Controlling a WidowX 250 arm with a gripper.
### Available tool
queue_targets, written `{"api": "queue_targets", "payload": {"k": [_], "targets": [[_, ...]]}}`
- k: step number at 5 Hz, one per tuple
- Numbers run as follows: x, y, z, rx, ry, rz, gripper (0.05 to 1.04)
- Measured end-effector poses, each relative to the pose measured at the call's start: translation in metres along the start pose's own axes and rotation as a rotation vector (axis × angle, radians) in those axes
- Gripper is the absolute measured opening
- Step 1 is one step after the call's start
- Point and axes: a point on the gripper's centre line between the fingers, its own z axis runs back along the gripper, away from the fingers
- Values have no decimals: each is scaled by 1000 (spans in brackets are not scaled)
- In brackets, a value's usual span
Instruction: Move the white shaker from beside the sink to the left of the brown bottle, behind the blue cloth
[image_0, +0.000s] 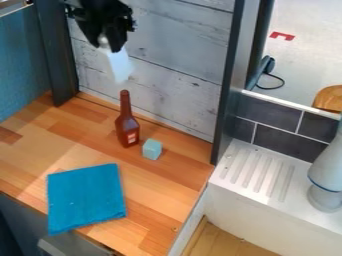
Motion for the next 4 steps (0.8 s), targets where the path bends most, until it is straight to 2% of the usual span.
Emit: {"api": "queue_targets", "payload": {"k": [1,3,4], "targets": [[-5,8,-12,25,5,-9,534],[-27,58,-29,71,85,45,534],[-37,80,-37,69,107,73,534]]}}
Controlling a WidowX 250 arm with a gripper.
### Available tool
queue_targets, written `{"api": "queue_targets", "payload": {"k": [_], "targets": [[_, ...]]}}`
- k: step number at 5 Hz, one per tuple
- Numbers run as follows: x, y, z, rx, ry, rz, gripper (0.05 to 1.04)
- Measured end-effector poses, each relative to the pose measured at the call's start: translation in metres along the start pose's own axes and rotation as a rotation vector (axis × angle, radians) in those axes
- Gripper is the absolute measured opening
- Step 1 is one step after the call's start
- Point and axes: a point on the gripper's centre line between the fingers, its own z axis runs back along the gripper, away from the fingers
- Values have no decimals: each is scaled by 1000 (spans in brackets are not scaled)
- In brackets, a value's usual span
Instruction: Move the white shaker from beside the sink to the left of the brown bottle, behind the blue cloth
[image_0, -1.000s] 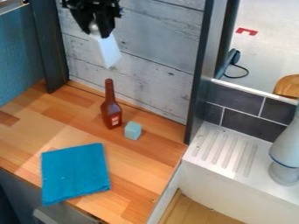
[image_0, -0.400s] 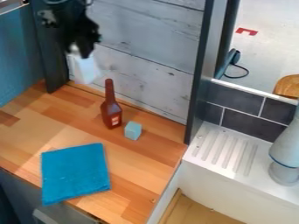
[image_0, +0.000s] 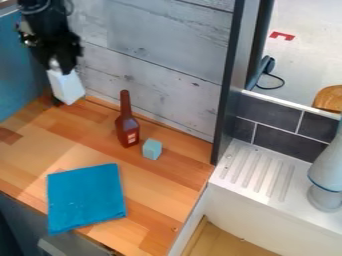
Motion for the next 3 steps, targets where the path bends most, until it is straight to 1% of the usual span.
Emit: {"api": "queue_targets", "payload": {"k": [1,3], "targets": [[-8,10,-14,2,4,-20,534],[-33,18,-49,-6,14,-45,534]]}}
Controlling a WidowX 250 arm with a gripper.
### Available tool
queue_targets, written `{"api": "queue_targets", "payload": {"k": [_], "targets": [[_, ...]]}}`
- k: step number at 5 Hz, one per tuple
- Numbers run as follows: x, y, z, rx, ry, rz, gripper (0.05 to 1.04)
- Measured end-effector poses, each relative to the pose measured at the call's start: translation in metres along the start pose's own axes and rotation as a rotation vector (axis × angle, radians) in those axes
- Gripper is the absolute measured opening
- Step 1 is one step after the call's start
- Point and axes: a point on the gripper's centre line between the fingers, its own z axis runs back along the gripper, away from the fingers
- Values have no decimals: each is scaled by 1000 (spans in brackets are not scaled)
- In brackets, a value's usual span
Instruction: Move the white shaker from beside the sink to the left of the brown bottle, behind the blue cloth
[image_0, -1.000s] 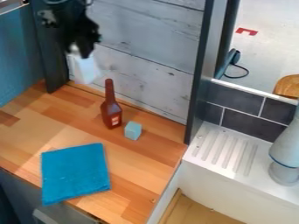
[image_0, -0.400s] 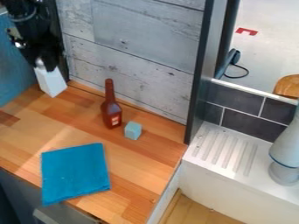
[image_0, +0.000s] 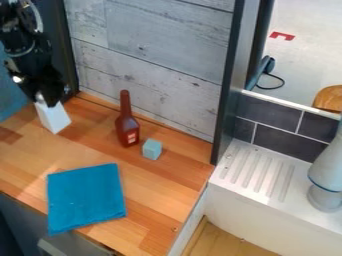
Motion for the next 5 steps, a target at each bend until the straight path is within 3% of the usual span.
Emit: {"api": "queue_targets", "payload": {"k": [2,3,4,5], "targets": [[-10,-4,-12,-9,28,2,582],[-14,-5,-13,-9,44,6,886],[-16,-19,-17,-21,62,-17,1013],[-18,-26,-17,-22,75,-30,1009]]}}
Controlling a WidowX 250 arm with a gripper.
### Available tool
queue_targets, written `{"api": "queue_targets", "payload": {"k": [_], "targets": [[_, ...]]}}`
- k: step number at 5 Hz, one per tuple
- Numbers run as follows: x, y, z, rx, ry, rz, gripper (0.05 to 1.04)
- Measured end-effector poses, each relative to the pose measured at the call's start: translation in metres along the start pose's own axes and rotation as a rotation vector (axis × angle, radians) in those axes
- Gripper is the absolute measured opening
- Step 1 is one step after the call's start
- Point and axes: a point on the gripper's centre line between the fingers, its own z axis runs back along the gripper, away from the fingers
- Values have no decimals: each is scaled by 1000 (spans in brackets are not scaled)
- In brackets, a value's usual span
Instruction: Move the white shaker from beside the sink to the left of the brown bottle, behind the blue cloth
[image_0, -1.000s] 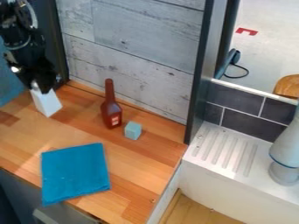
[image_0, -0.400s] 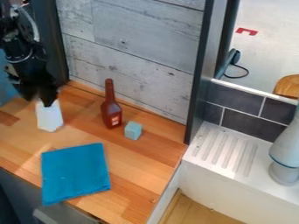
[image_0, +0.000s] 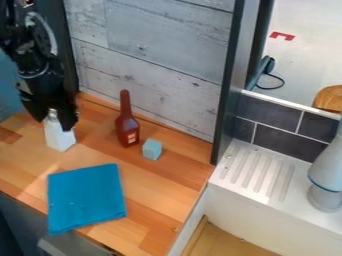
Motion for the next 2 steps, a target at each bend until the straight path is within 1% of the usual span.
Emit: {"api": "queue_targets", "payload": {"k": [1,2], "targets": [[6,-8,30,6,-21,-12,1009],[6,-17,83,44,9,-2,1009]]}}
